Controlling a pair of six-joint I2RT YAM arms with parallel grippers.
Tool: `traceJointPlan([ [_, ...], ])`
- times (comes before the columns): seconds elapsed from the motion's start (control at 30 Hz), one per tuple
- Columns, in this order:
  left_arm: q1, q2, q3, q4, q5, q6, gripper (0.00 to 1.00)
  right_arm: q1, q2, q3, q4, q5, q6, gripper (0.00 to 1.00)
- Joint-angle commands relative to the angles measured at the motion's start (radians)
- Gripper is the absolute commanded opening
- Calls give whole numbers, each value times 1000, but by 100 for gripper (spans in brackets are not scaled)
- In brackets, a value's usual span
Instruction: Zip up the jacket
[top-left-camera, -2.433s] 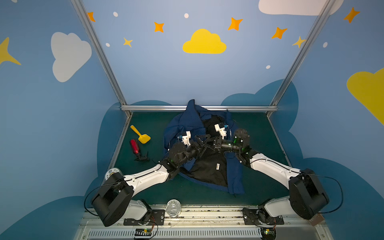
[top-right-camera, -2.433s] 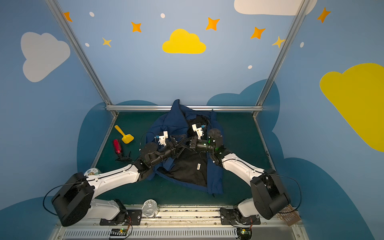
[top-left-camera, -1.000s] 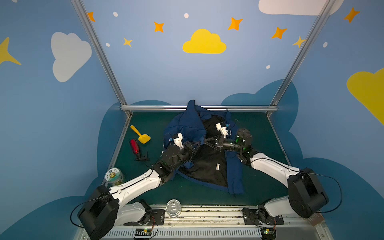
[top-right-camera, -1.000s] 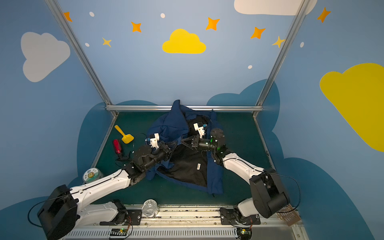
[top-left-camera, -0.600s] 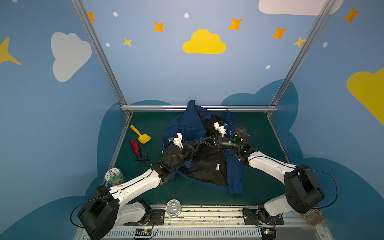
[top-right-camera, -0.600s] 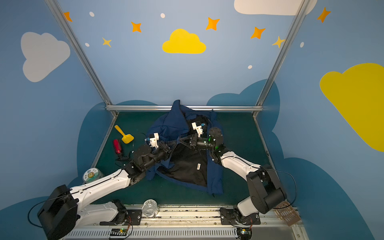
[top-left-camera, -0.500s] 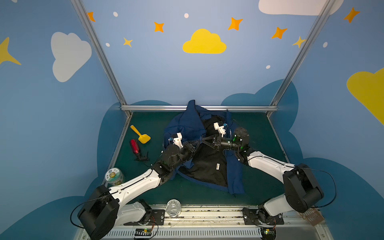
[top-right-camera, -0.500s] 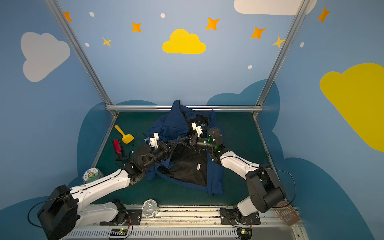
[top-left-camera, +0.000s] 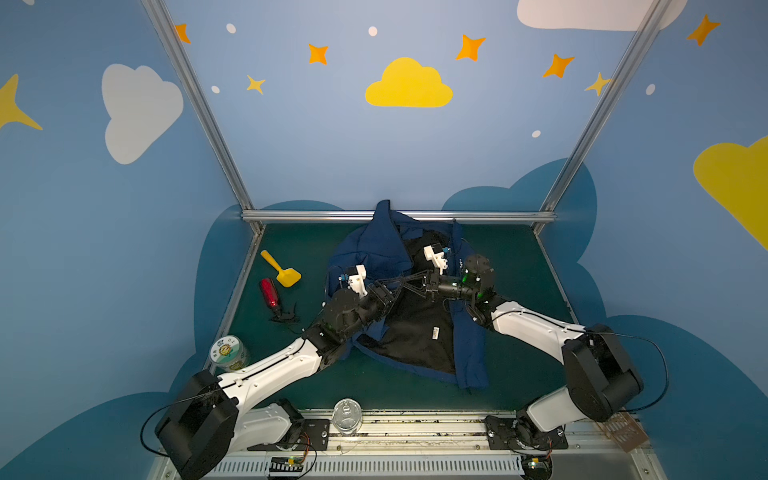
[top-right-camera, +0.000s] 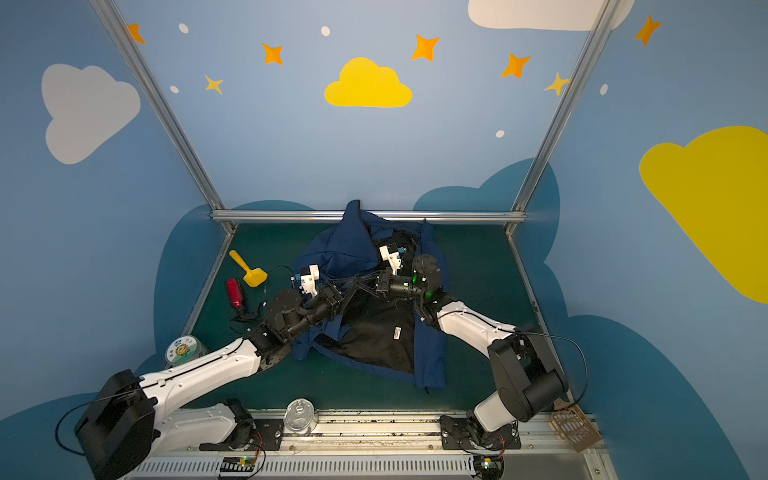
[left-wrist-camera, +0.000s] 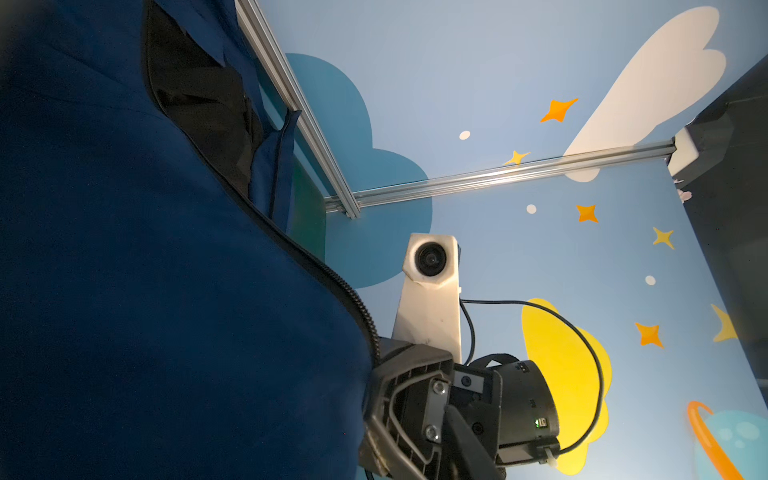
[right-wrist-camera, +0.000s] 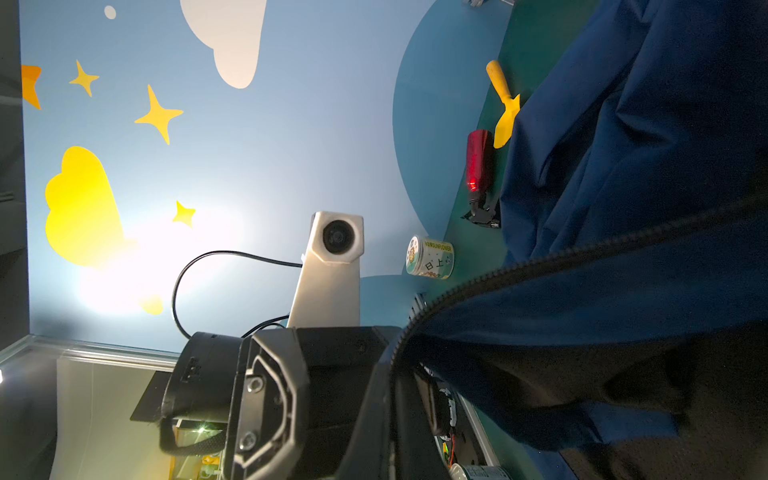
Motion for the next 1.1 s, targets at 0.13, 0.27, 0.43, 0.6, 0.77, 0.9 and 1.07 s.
traceJointPlan([
  [0.13,22,-8,-34,50,-7,-28,50,-1,-42,1,10,-16,-17,0],
  [0.27,39,-21,-57,43,-15,-26,48,-9,-71,-31,7,-10,-21,0],
  [0.43,53,-52,-78,9,-30,-21,39,-20,-105,-53,-4,-5,-28,0],
  [0.6,56,-56,-73,4,-23,-16,9,-20,-103,-39,-7,-18,-35,0],
  [0.77,56,-67,-53,-10,-1,6,4,-17,-50,22,10,-48,-25,0],
  [0.9,56,-80,-36,-22,14,26,4,-9,-1,53,53,-59,3,0],
  [1.07,56,-80,-27,-13,23,31,6,9,31,54,73,-63,8,0],
])
